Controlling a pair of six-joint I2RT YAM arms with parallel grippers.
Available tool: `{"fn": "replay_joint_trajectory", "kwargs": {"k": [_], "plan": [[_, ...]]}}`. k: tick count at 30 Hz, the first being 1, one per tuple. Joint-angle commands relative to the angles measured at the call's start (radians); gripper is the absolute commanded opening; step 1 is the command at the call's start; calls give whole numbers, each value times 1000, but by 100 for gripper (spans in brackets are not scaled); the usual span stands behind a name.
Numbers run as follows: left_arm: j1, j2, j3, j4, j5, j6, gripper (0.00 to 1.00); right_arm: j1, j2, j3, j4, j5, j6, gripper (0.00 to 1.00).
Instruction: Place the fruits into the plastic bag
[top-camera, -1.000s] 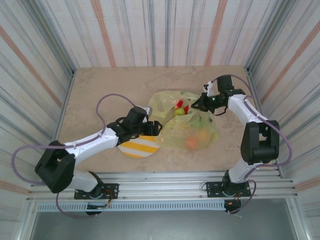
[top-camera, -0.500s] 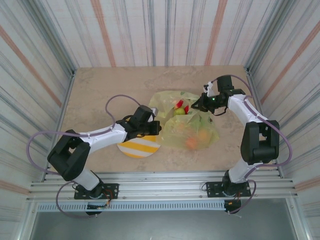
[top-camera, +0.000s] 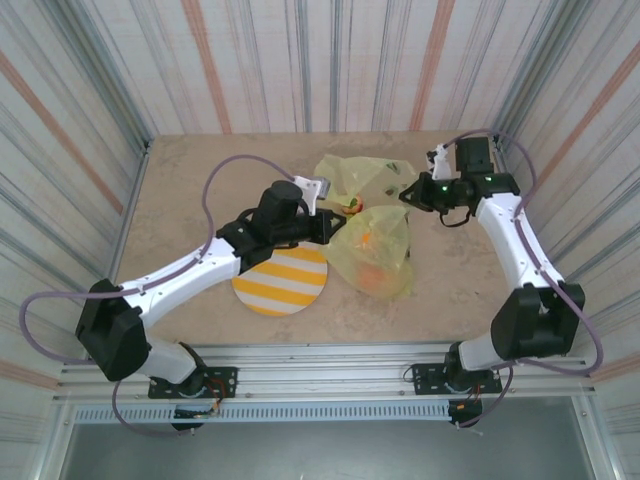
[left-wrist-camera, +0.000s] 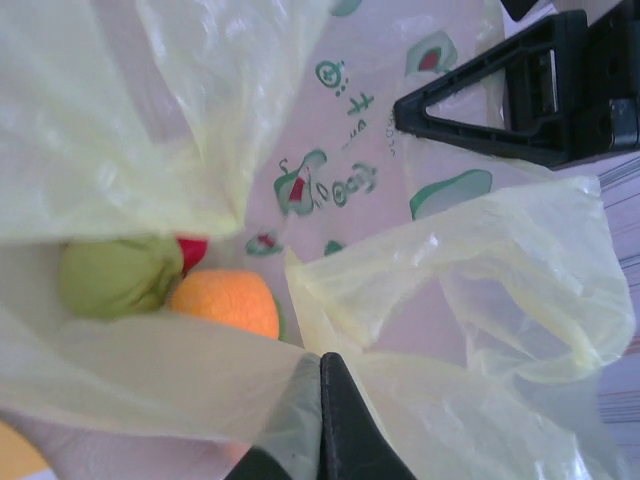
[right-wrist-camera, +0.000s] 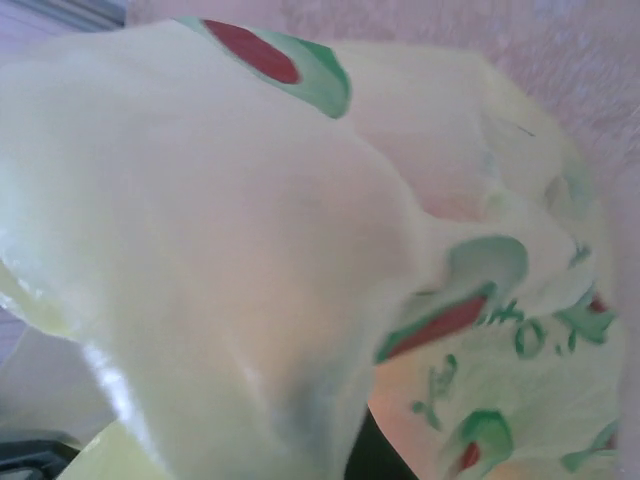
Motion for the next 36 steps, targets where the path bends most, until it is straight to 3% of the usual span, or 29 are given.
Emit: {"fn": "replay_joint_trajectory", "kwargs": {"k": [1, 15, 23, 31, 36], "plan": [[0, -24, 65, -46, 17, 40, 0, -11, -48, 49, -88, 71, -43, 0], [69, 8, 123, -196, -195, 76, 0, -37, -95, 80, -127, 256, -49, 0], [61, 155, 256, -169, -83, 78, 0, -35, -20, 107, -67, 206, -17, 0], [61, 252, 455, -191, -88, 99, 0, -38, 54, 270, -47, 174, 23, 0], [61, 308, 473, -183, -65, 76, 0, -39, 97, 275, -46, 182, 22, 0]]}}
